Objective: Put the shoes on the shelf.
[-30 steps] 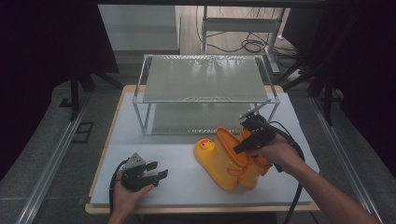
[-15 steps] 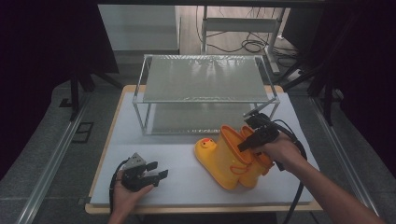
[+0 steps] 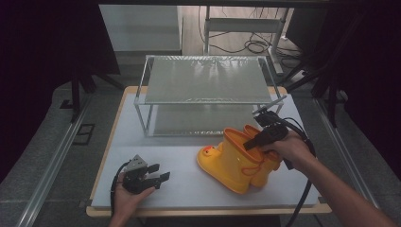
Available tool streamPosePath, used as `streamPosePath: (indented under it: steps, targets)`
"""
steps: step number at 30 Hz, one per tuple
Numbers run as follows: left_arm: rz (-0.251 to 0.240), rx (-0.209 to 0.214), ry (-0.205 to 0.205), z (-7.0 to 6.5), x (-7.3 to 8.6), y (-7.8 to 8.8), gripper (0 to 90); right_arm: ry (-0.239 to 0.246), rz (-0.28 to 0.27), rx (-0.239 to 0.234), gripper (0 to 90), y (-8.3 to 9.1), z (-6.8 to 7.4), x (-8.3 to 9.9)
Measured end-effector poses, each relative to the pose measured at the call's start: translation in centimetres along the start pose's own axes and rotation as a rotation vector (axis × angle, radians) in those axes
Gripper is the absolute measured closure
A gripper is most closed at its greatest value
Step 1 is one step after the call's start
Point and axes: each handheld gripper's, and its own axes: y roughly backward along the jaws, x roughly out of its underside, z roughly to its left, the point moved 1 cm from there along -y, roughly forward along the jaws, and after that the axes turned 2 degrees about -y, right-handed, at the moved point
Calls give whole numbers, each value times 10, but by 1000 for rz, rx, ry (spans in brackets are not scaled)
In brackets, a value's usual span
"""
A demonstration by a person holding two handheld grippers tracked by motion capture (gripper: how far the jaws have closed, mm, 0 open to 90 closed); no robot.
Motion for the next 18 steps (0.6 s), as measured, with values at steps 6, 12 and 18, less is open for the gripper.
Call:
streamPosePath:
  steps: [6,12,18]
  targets:
    - [-2,2,1,0,0,0,400,20,-19,-23,825,18,4,2]
    - [1,1,2,1,0,0,400,41,-57,-29,825,47,12,5]
    - [3,-3,3,0,0,0,400,52,-102,-36,825,76,15,9]
